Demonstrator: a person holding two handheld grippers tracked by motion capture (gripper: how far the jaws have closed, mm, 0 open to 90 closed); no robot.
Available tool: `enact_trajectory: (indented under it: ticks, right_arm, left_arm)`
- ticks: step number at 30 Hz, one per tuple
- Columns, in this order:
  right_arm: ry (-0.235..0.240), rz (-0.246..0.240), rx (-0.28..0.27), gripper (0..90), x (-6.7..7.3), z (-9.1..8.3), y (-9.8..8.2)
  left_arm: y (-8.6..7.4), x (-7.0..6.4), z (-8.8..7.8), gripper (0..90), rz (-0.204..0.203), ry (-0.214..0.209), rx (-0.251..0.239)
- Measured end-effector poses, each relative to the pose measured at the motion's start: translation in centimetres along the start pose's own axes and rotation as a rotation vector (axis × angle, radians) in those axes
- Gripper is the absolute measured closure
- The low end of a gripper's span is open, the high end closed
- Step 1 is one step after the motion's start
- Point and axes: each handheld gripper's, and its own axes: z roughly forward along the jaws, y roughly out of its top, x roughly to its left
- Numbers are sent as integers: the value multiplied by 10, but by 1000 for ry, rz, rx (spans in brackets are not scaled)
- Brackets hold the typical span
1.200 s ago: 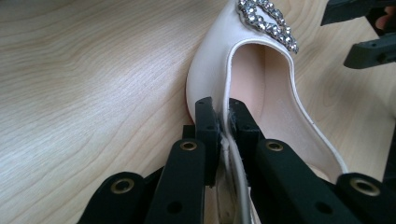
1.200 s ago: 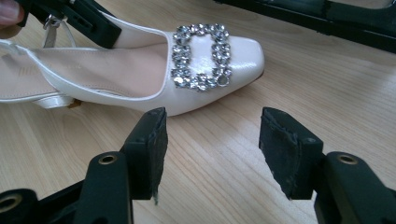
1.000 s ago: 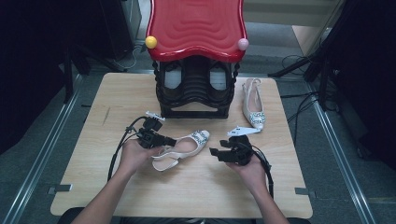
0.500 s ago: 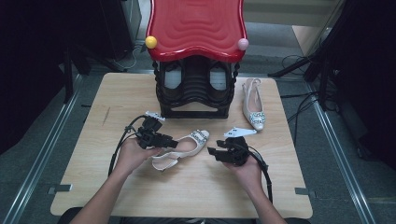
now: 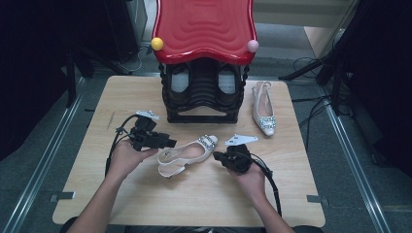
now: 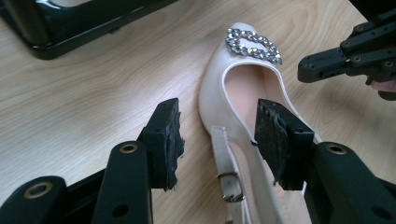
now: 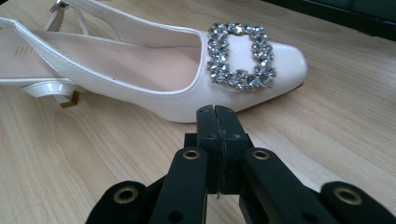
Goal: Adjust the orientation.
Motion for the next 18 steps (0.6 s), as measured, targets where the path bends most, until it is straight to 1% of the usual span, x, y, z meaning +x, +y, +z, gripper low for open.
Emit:
enact_trajectory:
  ticks: [2,4,5,8,9,14,17,18]
  right_arm:
    - [14,11,0,900,1,2,0]
    - [20,1,0,900,2,5,0]
    - [26,2,5,900,4,6,0]
    - [35,-3,16,900,6,9,1]
    - [32,-9,18,900,6,11,1]
    - [34,-7,43,900,7,17,2]
    - [22,-16,56,900,7,21,3]
    - [23,-20,57,900,7,22,3]
  left_arm:
    - [-1,3,-3,498,-8,1,0]
    - [-3,5,-6,495,-14,5,-4]
    - [-4,6,-7,492,-22,9,-6]
    - [-7,8,-9,488,-28,14,-4]
    - [-7,8,-9,485,-29,15,0]
    - [-13,10,-10,471,-40,18,12]
    - [-16,10,-11,465,-48,5,8]
    - [-17,11,-11,464,-47,8,8]
